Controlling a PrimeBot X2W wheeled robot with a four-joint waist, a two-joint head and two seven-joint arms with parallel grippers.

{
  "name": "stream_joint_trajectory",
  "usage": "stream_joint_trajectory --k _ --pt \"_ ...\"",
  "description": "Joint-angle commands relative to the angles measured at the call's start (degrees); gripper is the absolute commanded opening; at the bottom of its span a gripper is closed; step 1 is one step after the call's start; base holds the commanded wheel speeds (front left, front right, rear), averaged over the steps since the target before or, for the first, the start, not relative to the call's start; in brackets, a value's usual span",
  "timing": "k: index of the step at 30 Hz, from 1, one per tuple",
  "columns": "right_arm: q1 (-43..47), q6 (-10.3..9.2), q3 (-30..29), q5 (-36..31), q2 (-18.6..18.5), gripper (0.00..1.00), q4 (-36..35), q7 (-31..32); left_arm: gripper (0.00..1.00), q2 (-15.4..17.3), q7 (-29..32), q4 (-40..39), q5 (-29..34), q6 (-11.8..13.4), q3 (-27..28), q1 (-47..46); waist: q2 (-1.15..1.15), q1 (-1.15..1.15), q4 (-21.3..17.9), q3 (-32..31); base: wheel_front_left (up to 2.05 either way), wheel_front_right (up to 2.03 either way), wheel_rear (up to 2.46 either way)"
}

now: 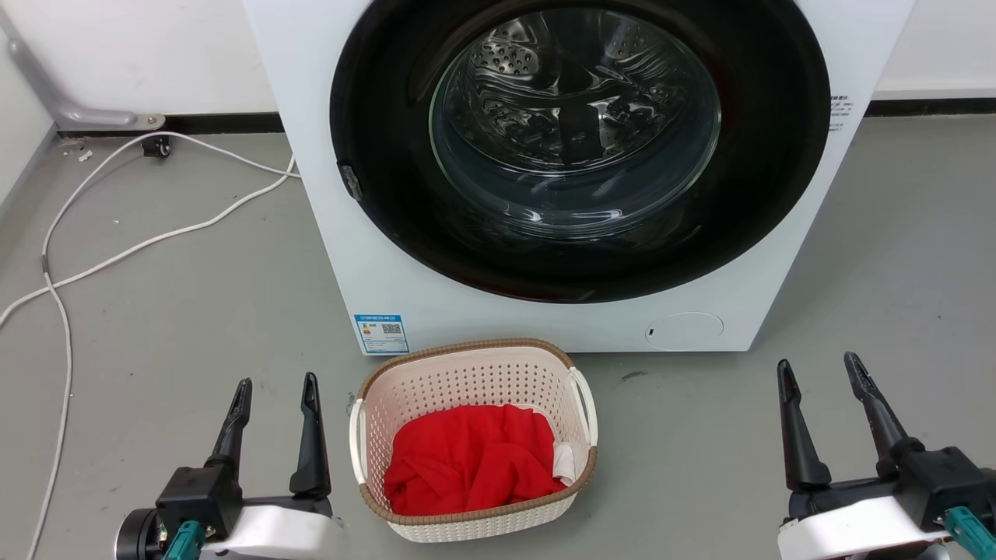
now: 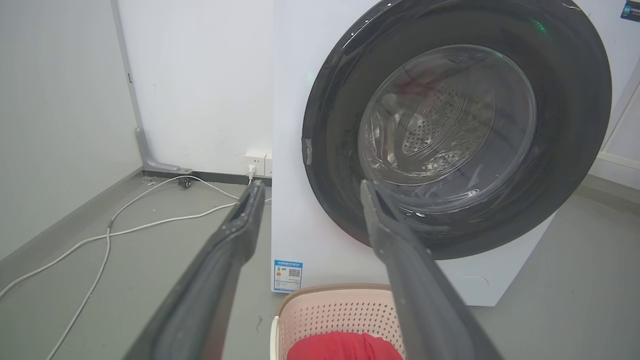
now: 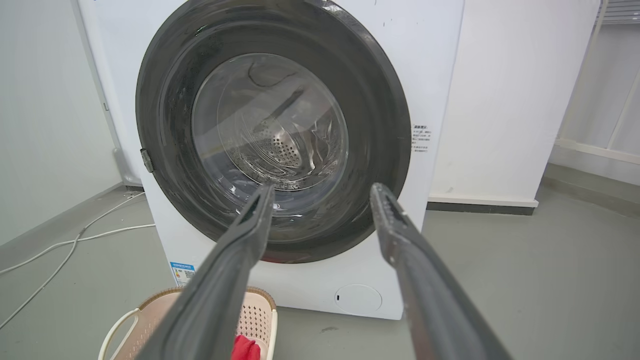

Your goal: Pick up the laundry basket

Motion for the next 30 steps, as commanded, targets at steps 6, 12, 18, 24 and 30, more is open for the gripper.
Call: stream_joint_trajectory --k 6,12,18,24,30 --pt "1.0 -0.02 0.3 -3.0 0.0 1.0 -0.7 -0.9 1.0 0.2 -1.0 -0.4 2.9 0.5 -0.2 0.8 0.0 0.0 0.1 0.0 0.0 0.0 0.0" --pt "1.0 -0.02 0.3 -2.5 0.0 1.0 -0.5 -0.9 1.0 0.2 -1.0 -0.1 2.6 0.5 0.0 0.8 0.0 0.0 0.1 -0.1 0.0 0.0 0.0" --pt "1.0 -0.02 0.3 -2.4 0.0 1.0 -0.4 -0.9 1.0 0.2 -1.0 0.0 2.6 0.7 -0.1 0.9 0.0 0.0 0.2 -0.1 0.0 0.0 0.0" --pt "1.1 -0.02 0.4 -2.5 0.0 1.0 -0.4 -0.9 1.0 0.2 -1.0 -0.1 2.7 0.8 -0.1 1.0 0.0 0.0 0.2 -0.1 0.0 0.0 0.0" --pt "0.9 -0.02 0.4 -2.4 0.0 1.0 -0.3 -0.9 1.0 0.2 -0.9 0.1 2.5 0.8 0.0 0.9 0.0 0.0 0.2 0.1 0.0 0.0 0.0"
